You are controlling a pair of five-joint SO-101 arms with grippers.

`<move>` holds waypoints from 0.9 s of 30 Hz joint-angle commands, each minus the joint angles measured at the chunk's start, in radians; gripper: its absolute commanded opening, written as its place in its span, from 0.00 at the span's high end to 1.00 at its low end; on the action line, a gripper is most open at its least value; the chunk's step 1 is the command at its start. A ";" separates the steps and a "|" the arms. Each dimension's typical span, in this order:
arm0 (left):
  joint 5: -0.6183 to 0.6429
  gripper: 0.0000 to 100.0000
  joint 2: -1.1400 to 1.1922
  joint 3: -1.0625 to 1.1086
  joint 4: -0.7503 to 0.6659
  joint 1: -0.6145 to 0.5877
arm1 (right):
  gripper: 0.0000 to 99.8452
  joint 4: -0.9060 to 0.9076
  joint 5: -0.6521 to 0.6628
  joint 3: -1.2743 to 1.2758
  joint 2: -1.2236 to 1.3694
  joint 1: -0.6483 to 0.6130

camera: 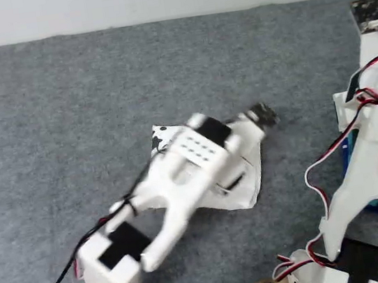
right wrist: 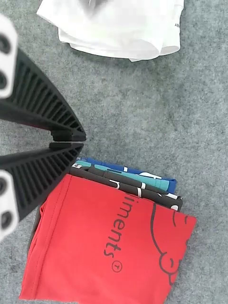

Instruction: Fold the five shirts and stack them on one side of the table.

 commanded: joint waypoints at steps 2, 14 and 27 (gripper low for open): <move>-0.006 0.99 0.081 -0.010 -0.040 0.087 | 0.99 0.038 0.006 -0.006 -0.039 0.008; -0.011 0.99 -0.063 -0.062 0.025 -0.008 | 0.99 0.038 0.006 -0.006 -0.039 0.008; -0.060 0.99 -0.434 -0.058 0.193 -0.470 | 0.99 0.041 -0.055 0.114 -0.039 -0.110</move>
